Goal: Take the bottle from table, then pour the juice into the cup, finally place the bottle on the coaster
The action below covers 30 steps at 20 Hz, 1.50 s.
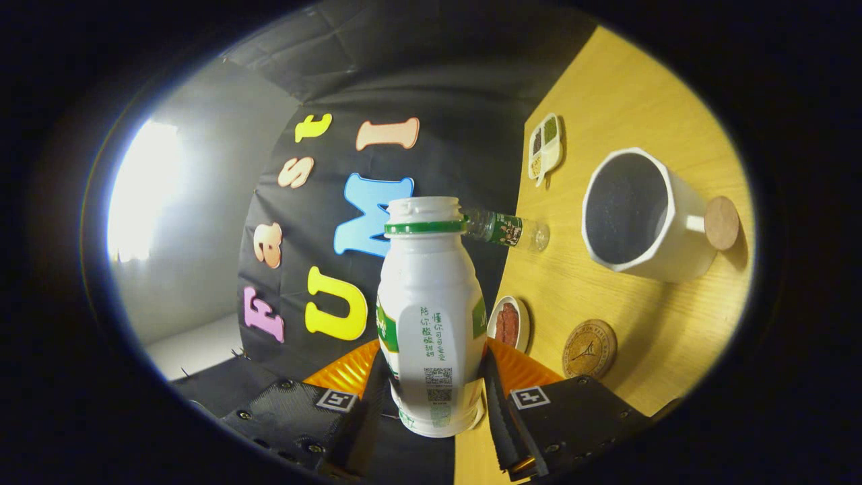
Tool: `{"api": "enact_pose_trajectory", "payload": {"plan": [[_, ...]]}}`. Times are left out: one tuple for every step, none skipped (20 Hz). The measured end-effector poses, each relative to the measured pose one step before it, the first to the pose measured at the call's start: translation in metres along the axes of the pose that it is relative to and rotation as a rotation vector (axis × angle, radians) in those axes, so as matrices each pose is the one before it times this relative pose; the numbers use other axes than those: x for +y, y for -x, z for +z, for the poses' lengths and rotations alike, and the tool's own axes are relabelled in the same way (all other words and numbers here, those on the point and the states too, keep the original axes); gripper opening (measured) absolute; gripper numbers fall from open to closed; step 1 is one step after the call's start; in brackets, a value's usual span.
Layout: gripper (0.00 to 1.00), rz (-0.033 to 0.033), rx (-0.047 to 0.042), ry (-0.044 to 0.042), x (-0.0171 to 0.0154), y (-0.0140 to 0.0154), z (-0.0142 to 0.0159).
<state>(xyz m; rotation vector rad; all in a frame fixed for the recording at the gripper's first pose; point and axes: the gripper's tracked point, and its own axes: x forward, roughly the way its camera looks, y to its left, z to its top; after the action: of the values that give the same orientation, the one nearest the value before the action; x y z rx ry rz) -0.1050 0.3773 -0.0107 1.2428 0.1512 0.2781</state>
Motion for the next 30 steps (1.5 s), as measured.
{"api": "enact_pose_trajectory", "payload": {"plan": [[0.68,-0.01233,0.00703,0.06353,-0.00141,-0.00083,-0.00215],[0.68,-0.01381,0.00510,0.06716,-0.00350,0.00022,-0.00064],[0.68,-0.01233,0.00243,0.05817,-0.00394,0.00093,-0.00004],[0.68,-0.00917,0.00520,0.04930,-0.00274,0.00177,-0.00237],[0.68,-0.00740,0.00629,0.03938,0.00083,-0.00149,-0.00222],[0.68,-0.00311,0.00245,0.03362,0.00038,-0.00071,-0.00086],[0.68,-0.00510,-0.00154,0.03746,-0.00052,-0.00058,-0.00005],[0.68,-0.01802,0.00097,0.04913,-0.00454,-0.00142,-0.00001],[0.68,-0.02039,0.00190,0.05565,-0.00525,0.00002,0.00031],[0.68,-0.02003,0.00583,0.05812,-0.00516,-0.00053,-0.00072],[0.68,-0.02401,0.00262,0.06253,-0.00387,-0.00041,-0.00046],[0.68,-0.03035,-0.00294,0.07273,-0.00573,-0.00025,0.00183],[0.68,-0.03679,-0.00280,0.07914,-0.00643,0.00017,0.00104],[0.68,-0.03622,-0.00824,0.07650,-0.00466,-0.00088,0.00153],[0.68,-0.03515,-0.01423,0.06487,-0.00388,-0.00112,0.00253],[0.68,-0.02230,-0.01419,0.05196,-0.00115,-0.00041,0.00341],[0.68,-0.01961,-0.01160,0.04622,0.00000,0.00026,0.00243],[0.70,-0.01820,-0.01303,0.03852,-0.00017,0.00080,0.00310],[0.70,-0.00747,-0.01525,0.03248,0.00135,0.00024,0.00298],[0.70,-0.00597,-0.00979,0.03144,0.00110,-0.00007,0.00152],[0.70,-0.01076,-0.00561,0.03280,0.00053,0.00041,0.00197],[0.70,-0.00539,-0.00477,0.02926,0.00030,-0.00116,0.00230],[0.70,0.00450,-0.00381,0.02589,0.00144,-0.00031,0.00006],[0.70,0.00515,0.00061,0.02349,0.00218,0.00061,0.00015],[0.70,0.00493,0.00403,0.02514,0.00152,0.00049,-0.00099],[0.70,0.00746,0.00282,0.02023,0.00208,-0.00046,-0.00138],[0.70,0.00996,-0.00007,0.01484,0.00572,-0.00480,-0.00036],[0.70,0.00813,0.00254,0.01068,0.00739,-0.00424,-0.00110],[0.70,0.00743,0.00452,0.00646,0.00696,-0.00569,-0.00160],[0.70,0.00885,0.00695,0.00554,0.00439,-0.00586,-0.00309]]}}
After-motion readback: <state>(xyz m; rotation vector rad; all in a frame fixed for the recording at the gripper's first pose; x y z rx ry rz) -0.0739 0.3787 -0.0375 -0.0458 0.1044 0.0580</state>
